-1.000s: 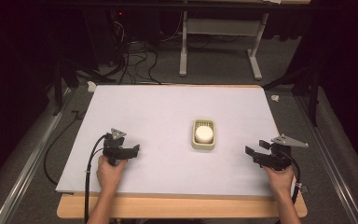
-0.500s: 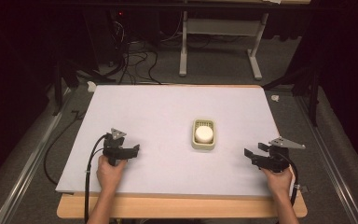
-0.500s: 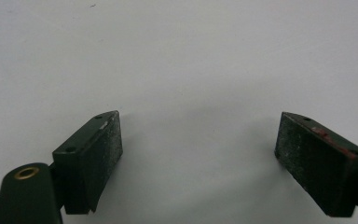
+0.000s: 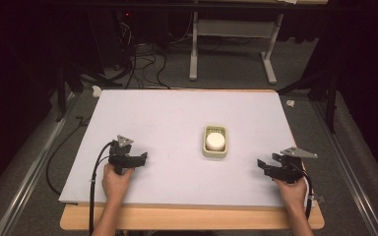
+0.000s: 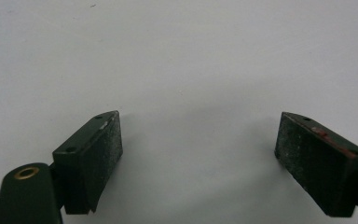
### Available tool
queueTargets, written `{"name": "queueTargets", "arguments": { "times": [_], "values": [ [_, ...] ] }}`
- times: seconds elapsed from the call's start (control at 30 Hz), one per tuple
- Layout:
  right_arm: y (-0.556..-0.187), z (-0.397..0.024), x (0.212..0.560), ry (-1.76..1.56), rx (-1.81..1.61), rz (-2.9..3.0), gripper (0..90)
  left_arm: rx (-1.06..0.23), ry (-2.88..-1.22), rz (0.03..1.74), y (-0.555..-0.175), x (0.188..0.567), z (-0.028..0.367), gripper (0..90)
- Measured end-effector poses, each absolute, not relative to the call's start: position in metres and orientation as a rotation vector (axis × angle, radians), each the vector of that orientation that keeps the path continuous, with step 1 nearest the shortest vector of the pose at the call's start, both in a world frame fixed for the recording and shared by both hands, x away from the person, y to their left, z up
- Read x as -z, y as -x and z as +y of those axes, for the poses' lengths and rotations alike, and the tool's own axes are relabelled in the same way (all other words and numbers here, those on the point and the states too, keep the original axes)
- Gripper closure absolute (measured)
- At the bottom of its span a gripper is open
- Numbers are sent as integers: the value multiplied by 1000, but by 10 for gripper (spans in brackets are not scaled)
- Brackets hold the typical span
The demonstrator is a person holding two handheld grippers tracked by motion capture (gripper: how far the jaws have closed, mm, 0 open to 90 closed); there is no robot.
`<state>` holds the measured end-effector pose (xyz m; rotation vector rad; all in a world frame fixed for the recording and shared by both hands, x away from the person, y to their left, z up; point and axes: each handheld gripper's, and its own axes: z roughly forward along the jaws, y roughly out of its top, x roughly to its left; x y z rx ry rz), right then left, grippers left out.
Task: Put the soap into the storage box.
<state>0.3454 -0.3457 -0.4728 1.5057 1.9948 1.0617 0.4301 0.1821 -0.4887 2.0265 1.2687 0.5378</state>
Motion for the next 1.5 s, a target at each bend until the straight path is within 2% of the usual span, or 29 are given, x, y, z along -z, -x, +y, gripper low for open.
{"name": "queueTargets", "arguments": {
  "times": [0.83,1.5],
  "values": [
    [-352,-331,480,-1484,-842,2056,266,-537,-2026,1269,-430,489,182,153],
    [-351,-331,481,-1480,-846,2049,263,-546,-2024,1265,-429,489,181,159]
  ]
}}
